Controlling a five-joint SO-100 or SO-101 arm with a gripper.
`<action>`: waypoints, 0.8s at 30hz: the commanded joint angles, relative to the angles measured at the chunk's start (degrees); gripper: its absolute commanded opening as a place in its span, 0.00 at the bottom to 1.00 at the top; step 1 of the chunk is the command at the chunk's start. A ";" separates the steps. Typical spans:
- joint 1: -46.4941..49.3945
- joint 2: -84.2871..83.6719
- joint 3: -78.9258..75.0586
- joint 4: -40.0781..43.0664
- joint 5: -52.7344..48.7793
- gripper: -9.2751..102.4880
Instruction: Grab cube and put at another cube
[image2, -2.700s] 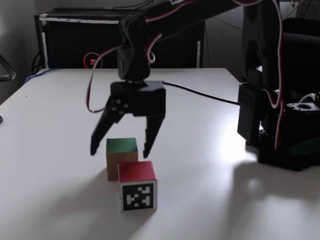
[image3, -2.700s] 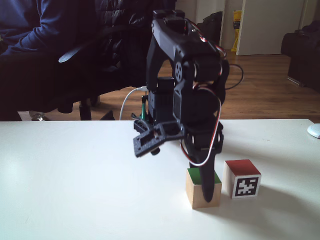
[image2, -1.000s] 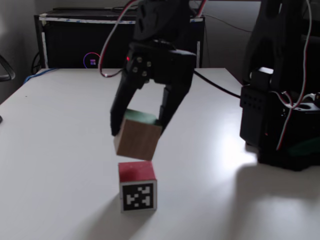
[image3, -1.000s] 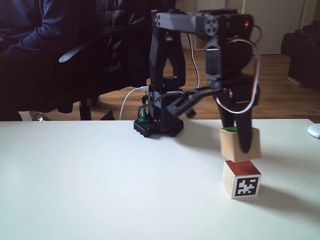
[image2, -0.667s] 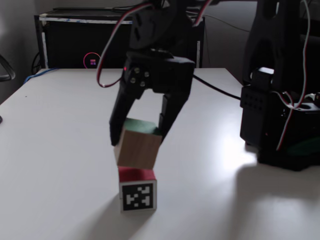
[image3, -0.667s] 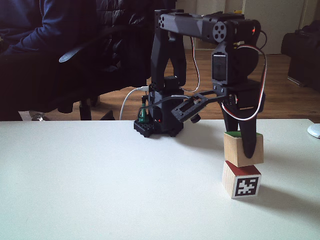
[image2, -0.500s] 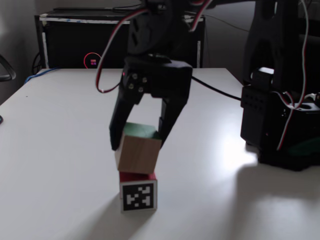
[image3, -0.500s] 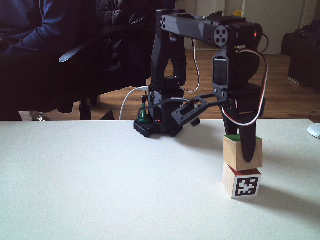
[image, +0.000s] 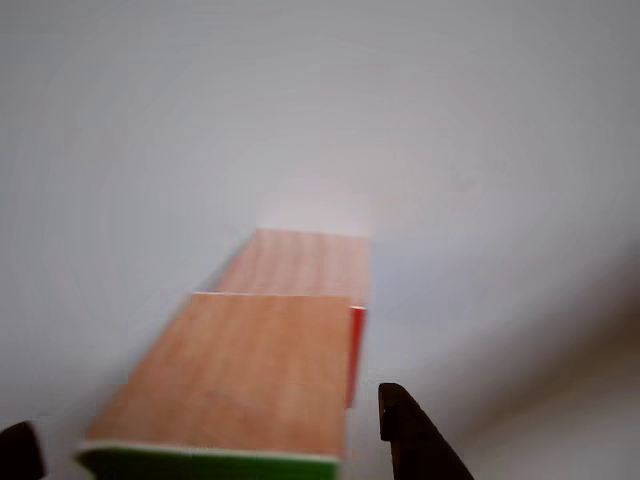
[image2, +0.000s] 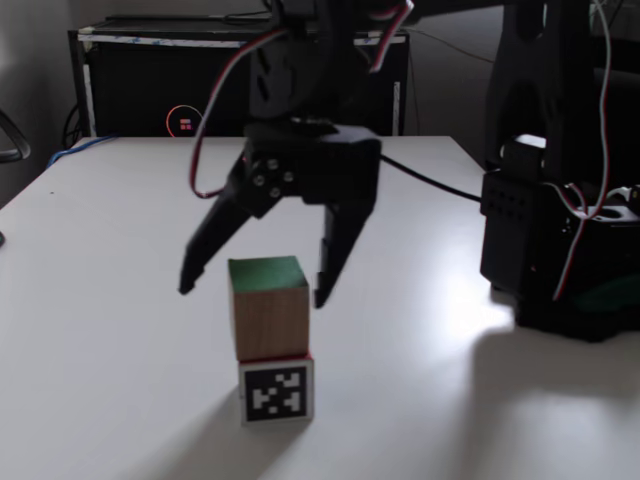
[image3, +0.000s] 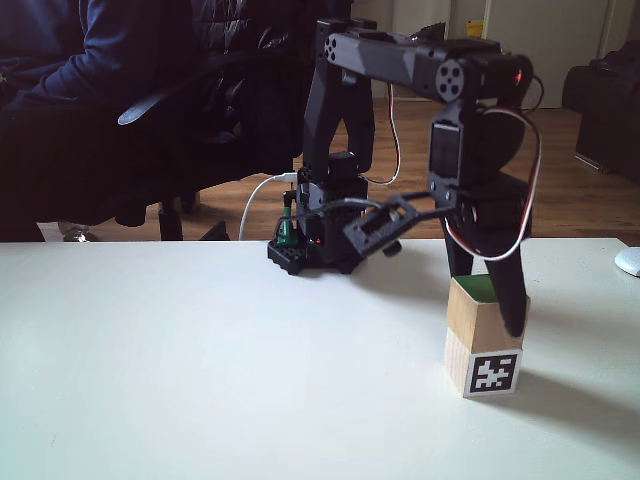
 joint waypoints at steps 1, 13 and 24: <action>-1.58 9.93 1.14 1.58 0.35 0.56; 29.44 75.50 56.60 -26.46 -15.03 0.38; 33.93 102.83 79.98 -28.74 -15.73 0.08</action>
